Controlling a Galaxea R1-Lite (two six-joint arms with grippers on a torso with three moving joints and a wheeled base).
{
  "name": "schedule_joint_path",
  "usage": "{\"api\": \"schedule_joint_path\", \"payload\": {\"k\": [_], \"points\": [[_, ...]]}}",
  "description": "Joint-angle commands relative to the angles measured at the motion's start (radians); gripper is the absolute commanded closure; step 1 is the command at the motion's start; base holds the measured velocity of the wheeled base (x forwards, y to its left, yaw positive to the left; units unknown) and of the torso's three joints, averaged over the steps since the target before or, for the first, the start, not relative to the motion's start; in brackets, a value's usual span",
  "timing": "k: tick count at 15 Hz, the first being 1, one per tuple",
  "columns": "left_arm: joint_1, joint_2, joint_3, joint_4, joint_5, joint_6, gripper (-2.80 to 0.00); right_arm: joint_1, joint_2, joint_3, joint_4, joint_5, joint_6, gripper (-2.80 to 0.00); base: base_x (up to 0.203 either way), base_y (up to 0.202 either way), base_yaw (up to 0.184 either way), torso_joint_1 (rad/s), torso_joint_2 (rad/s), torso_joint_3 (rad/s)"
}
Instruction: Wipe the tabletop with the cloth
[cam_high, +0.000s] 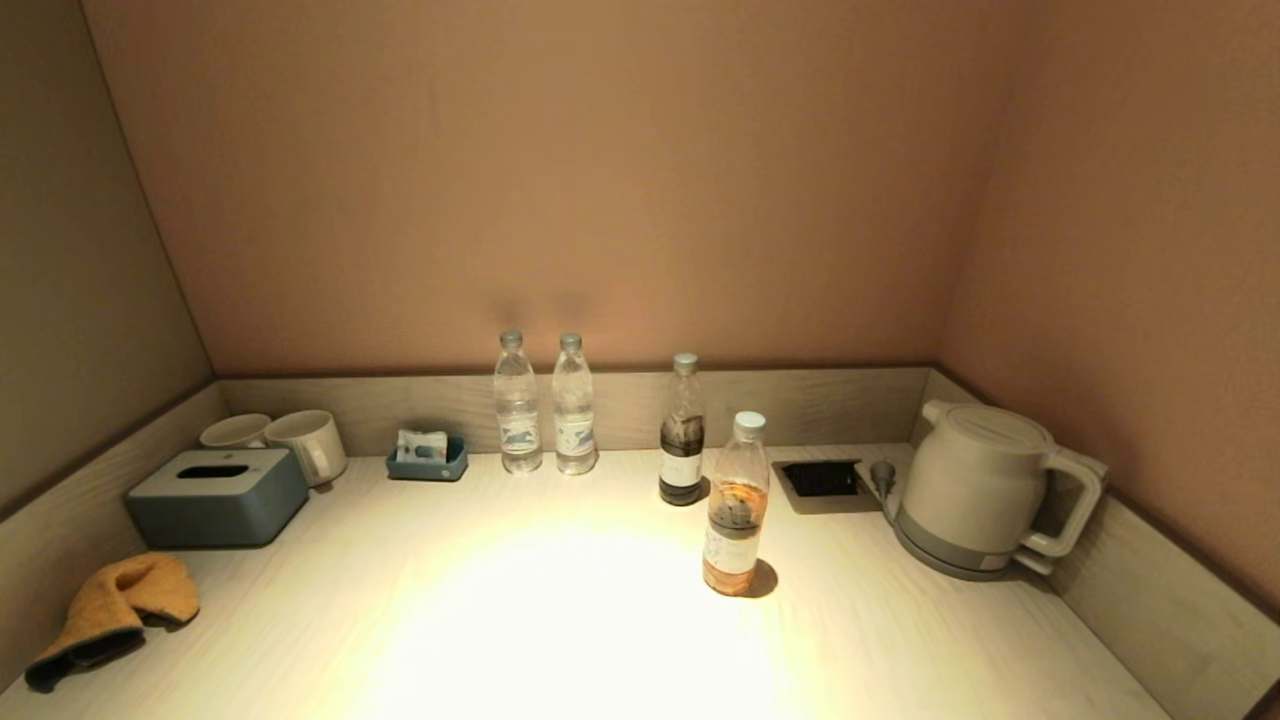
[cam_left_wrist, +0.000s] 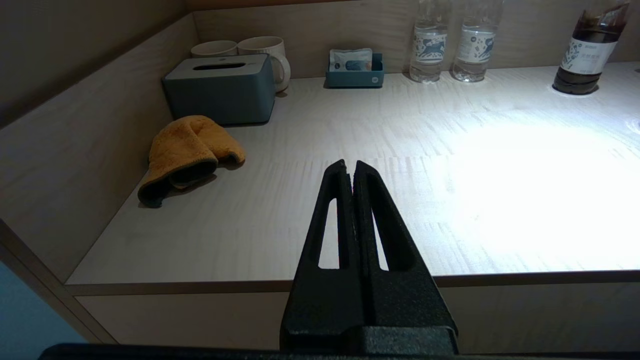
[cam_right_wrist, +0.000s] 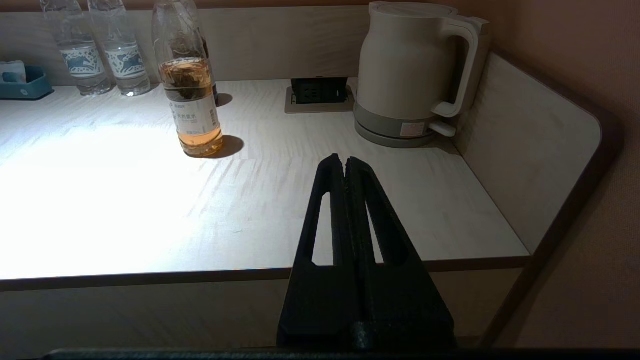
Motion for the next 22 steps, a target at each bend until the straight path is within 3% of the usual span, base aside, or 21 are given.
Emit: {"api": "schedule_joint_path", "payload": {"k": [1, 22], "points": [[0.000, 0.000, 0.000, 0.000, 0.000, 0.000, 0.00, 0.000, 0.001, 0.000, 0.000, 0.000, 0.000, 0.00, 0.000, 0.000, 0.000, 0.000, 0.00, 0.000], [0.000, 0.000, 0.000, 0.000, 0.000, 0.000, 0.00, 0.000, 0.001, 0.000, 0.000, 0.000, -0.002, 0.00, 0.000, 0.000, 0.000, 0.000, 0.00, 0.000]]}}
